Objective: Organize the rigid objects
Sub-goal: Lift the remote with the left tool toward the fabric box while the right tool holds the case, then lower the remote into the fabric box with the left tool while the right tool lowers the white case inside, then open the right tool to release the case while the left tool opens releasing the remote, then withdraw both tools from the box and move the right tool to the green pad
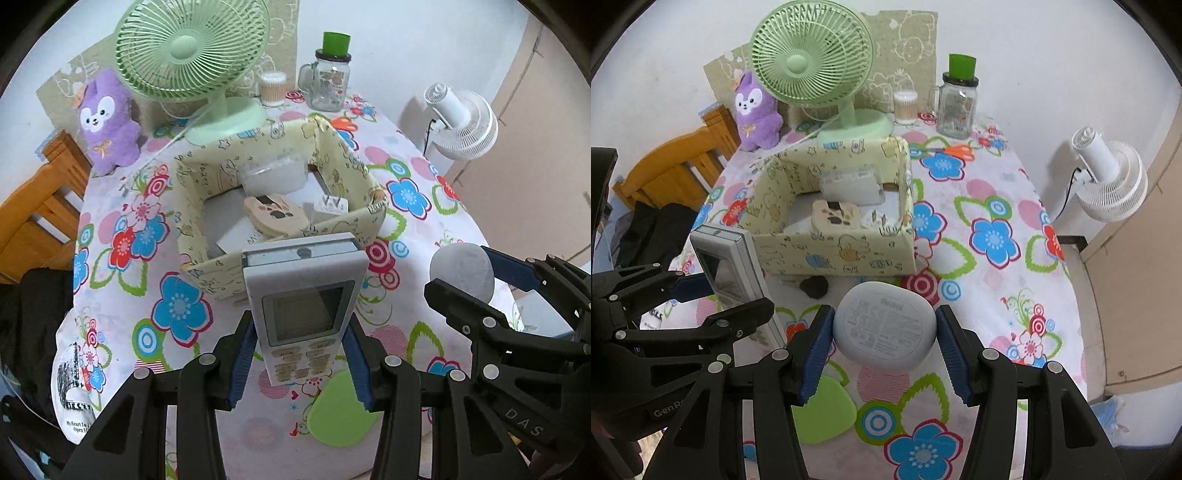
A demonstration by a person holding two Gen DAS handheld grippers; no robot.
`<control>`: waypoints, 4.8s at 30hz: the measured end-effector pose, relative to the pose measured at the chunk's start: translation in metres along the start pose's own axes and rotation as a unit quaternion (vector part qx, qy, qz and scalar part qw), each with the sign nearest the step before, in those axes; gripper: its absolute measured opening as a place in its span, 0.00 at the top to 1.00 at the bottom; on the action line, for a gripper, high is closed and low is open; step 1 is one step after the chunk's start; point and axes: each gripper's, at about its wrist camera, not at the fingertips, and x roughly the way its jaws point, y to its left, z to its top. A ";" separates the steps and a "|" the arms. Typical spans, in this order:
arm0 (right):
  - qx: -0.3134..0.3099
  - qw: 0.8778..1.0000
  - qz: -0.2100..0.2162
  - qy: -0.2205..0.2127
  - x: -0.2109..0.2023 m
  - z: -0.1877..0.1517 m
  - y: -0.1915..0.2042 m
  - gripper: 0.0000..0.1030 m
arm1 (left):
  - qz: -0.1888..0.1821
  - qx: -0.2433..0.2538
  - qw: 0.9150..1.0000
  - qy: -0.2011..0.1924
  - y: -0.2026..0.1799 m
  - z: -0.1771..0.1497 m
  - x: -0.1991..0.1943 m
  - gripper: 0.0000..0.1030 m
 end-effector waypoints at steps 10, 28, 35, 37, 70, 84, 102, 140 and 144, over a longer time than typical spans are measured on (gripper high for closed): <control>-0.030 0.999 0.012 -0.014 -0.004 0.023 0.007 0.43 | 0.012 -0.028 0.999 -0.010 0.012 0.012 -0.010 0.54; -0.051 0.998 0.024 -0.028 0.008 0.078 0.002 0.43 | 0.024 -0.064 0.997 -0.029 0.029 0.056 -0.012 0.54; -0.053 0.998 0.031 -0.033 0.016 0.098 0.001 0.43 | 0.031 -0.069 0.997 -0.034 0.036 0.071 -0.010 0.54; -0.053 0.997 0.033 -0.034 0.019 0.103 0.001 0.43 | 0.032 -0.071 0.996 -0.035 0.039 0.076 -0.008 0.54; -0.057 0.997 0.047 0.030 0.109 0.139 0.001 0.43 | 0.032 -0.079 0.995 0.047 0.061 0.097 0.082 0.54; -0.055 0.996 0.045 0.045 0.128 0.142 0.004 0.43 | 0.053 -0.066 0.996 0.042 0.064 0.102 0.093 0.33; -0.061 0.997 0.036 0.039 0.139 0.135 0.010 0.32 | 0.069 -0.044 0.995 0.050 0.056 0.094 0.089 0.27; -0.064 0.997 0.028 -0.016 0.032 0.073 0.027 0.13 | 0.073 -0.050 0.996 0.001 0.039 0.030 0.010 0.20; -0.061 0.998 0.027 -0.020 0.024 0.066 0.029 0.13 | 0.070 -0.047 0.996 -0.003 0.038 0.023 0.004 0.20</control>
